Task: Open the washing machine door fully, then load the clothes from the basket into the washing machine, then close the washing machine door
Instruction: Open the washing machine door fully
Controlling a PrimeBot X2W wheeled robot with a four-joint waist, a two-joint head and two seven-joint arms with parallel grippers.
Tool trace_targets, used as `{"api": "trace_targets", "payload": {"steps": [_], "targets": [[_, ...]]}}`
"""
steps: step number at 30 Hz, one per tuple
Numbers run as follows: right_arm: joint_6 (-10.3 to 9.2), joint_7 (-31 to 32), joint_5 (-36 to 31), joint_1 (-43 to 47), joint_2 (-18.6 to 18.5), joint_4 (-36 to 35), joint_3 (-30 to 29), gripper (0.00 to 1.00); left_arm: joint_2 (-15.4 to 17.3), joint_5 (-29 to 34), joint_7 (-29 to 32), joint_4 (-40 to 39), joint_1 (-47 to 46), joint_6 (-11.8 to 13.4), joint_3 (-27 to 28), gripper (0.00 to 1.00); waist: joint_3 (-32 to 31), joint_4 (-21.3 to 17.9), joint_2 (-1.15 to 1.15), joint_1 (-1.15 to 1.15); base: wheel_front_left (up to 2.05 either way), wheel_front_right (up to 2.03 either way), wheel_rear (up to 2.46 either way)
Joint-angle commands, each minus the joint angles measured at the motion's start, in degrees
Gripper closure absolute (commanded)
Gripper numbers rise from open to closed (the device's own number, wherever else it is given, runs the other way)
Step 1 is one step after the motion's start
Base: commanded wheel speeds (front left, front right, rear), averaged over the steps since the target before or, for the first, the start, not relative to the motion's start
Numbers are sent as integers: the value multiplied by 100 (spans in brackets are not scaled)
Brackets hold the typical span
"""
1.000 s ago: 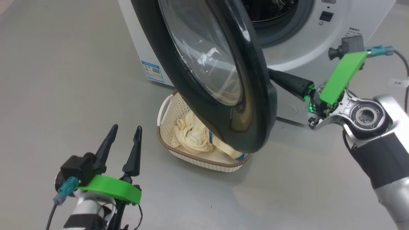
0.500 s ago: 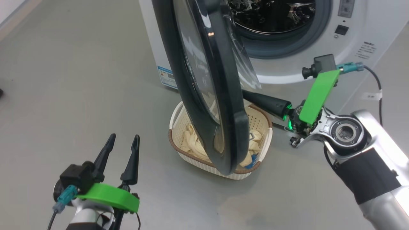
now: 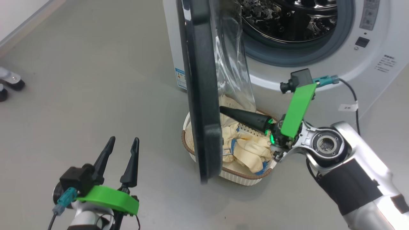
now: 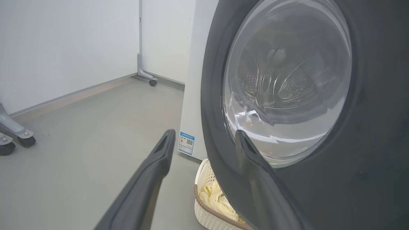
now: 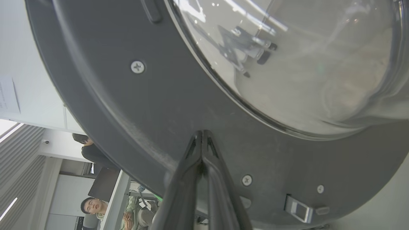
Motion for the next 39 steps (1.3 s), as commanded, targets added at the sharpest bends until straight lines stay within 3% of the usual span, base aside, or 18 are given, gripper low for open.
{"api": "trace_targets", "payload": {"steps": [1, 13, 20, 21, 22, 23, 25, 27, 29, 39], "targets": [[10, 33, -27, -45, 178, -231, 69, 100, 138, 55, -39, -177, -86, 3, 233, 0, -13, 37, 0, 0, 0, 0, 0], [10, 9, -55, -83, 433, -183, 141, 100, 133, 59, -39, -172, -116, 3, 222, 0, -12, 174, 0, 0, 0, 0, 0], [10, -65, -135, -32, 354, -166, 64, 100, 177, 18, -39, -174, -151, 3, 188, 0, -29, 10, 0, 0, 0, 0, 0], [10, -84, -147, -16, 326, -167, 46, 92, 192, 7, -39, -172, -165, 3, 178, 0, -33, -25, 0, 0, 0, 0, 0], [10, -115, -162, 5, 296, -168, 25, 75, 208, -5, -39, -167, -177, 3, 168, 0, -39, -61, 0, 0, 0, 0, 0], [10, -115, -162, 5, 296, -168, 25, 75, 208, -5, -39, -167, -177, 3, 168, 0, -39, -61, 0, 0, 0, 0, 0], [10, -163, -175, 57, 240, -176, -10, 54, 245, -48, -39, -164, -200, 3, 154, 0, -52, -146, 0, 0, 0, 0, 0], [10, -231, -193, 110, 179, -181, -55, 18, 295, -83, -39, -159, -219, 3, 142, 0, -62, -235, 0, 0, 0, 0, 0], [10, -298, -207, 168, 117, -187, -98, 0, 347, -116, -39, -158, -231, 3, 131, 0, -78, -327, 0, 0, 0, 0, 0], [10, -787, -422, 432, -260, -182, -175, 0, 554, -206, -39, -164, -269, 3, 189, 0, -108, -714, 0, 0, 0, 0, 0]]}}
